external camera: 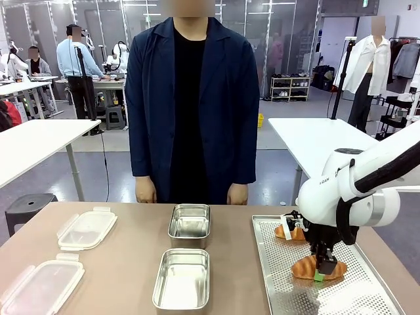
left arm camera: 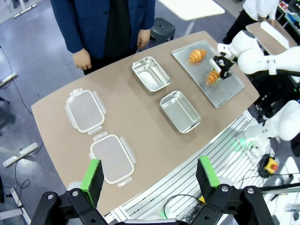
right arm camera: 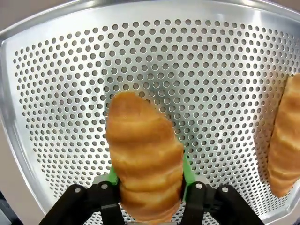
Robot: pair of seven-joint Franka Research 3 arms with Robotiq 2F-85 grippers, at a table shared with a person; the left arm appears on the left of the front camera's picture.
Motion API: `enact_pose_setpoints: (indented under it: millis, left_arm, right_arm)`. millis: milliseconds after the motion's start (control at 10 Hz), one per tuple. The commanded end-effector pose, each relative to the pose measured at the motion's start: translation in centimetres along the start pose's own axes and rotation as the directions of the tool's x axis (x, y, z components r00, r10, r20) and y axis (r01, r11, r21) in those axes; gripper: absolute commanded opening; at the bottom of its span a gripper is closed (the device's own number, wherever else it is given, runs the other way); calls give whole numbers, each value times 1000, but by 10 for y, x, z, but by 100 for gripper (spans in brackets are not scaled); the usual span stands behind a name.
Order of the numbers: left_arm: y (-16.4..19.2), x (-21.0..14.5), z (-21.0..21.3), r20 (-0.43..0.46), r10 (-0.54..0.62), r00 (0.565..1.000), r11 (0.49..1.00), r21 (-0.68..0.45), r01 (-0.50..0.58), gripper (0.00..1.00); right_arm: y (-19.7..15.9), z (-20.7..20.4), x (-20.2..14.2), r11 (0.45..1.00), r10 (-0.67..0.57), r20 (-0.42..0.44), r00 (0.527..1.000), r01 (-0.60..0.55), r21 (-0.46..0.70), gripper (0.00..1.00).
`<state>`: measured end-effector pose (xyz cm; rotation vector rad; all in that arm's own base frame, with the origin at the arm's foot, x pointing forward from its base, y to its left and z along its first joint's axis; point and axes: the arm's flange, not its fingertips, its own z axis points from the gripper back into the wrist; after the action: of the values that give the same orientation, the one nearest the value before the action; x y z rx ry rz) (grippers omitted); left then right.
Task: Place the bread into the airtight container.
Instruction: Pick up a Butter Roll and place it into an empty Airtight Container.
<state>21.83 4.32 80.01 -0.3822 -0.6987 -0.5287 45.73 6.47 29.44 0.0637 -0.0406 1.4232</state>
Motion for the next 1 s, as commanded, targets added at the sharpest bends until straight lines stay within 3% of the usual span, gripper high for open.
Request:
enact_pose_setpoints:
  millis: [0,100,300,500,700,800,900]
  left_arm:
    - [-1,0,1,-1,-24,1000,1000,-13,24,100]
    - [-1,0,1,-1,-24,1000,1000,-13,24,100]
    - [-1,0,1,-1,-24,1000,1000,-13,24,100]
    - [-1,0,1,-1,-24,1000,1000,-13,24,100]
    - [-1,0,1,-1,-24,1000,1000,-13,24,100]
    - [-1,0,1,-1,-24,1000,1000,-13,24,100]
    - [-1,0,1,-1,-24,1000,1000,-13,24,100]
  right_arm:
    - [2,18,2,1000,1,11,1000,-1,9,27]
    - [6,45,6,1000,-23,20,1000,23,0,49]
    - [13,102,20,997,-82,-6,997,82,-2,49]
    - [21,135,28,992,-126,31,992,127,-26,49]
    - [31,150,31,996,-74,22,997,75,-54,49]
    - [30,164,23,989,-32,29,999,36,-141,49]
    - [28,154,29,996,-77,37,996,79,-44,49]
